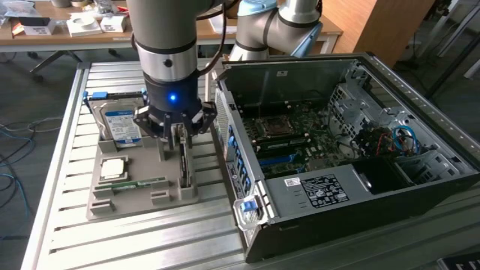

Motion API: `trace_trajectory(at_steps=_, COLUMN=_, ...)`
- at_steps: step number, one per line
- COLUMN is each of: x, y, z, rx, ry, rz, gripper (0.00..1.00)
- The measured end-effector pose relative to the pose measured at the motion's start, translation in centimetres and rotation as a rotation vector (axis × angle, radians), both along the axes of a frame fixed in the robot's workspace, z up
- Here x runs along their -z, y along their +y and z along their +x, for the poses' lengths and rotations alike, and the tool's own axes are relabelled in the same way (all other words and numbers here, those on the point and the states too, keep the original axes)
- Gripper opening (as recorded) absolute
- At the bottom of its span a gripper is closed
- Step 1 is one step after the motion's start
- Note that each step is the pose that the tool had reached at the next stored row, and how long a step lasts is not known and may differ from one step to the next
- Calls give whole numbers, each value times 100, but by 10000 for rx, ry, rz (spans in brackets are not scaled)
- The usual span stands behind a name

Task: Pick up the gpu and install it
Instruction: 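Pick up the gpu and move the gpu toward the slot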

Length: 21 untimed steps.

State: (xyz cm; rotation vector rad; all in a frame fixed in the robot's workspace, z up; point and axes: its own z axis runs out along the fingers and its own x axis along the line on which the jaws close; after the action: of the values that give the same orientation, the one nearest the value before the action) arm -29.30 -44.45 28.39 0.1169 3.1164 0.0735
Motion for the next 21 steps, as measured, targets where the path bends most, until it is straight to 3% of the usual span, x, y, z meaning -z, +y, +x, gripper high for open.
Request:
trace_trajectory(at_steps=6, x=21, y=-3, z=36, rx=2, ry=2, rz=3, gripper=41)
trace_trajectory(at_steps=21, x=216, y=-4, z=55, rx=1, ry=2, rz=2, gripper=41)
